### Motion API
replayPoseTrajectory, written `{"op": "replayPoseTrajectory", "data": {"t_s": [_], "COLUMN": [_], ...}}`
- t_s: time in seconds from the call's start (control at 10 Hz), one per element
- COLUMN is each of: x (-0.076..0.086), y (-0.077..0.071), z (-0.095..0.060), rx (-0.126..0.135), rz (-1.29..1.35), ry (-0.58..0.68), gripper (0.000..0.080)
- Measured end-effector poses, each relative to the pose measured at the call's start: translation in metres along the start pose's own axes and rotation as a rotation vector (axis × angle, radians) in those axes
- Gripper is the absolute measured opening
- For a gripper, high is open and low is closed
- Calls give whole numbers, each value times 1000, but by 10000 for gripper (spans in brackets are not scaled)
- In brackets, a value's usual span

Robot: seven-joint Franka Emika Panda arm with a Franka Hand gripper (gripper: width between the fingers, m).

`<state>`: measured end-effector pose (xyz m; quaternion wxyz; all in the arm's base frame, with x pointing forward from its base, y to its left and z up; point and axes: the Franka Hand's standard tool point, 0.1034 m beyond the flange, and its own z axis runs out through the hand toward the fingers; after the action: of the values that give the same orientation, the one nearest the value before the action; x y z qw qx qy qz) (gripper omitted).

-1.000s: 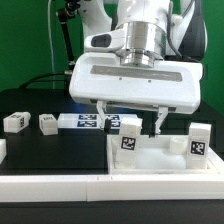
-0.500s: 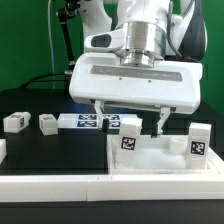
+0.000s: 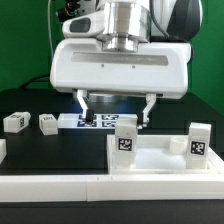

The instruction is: Assemble square table

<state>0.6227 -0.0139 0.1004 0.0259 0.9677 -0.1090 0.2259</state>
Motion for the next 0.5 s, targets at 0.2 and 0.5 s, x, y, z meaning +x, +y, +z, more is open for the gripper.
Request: {"op": "replayPoseTrajectory", "data": {"t_s": [0.2, 0.5], "x": [2, -3], "y": [-9, -13], "z": [1, 2], "rx": [25, 49], "rz": [14, 31], "ry": [-144, -390], "gripper": [648, 648]}}
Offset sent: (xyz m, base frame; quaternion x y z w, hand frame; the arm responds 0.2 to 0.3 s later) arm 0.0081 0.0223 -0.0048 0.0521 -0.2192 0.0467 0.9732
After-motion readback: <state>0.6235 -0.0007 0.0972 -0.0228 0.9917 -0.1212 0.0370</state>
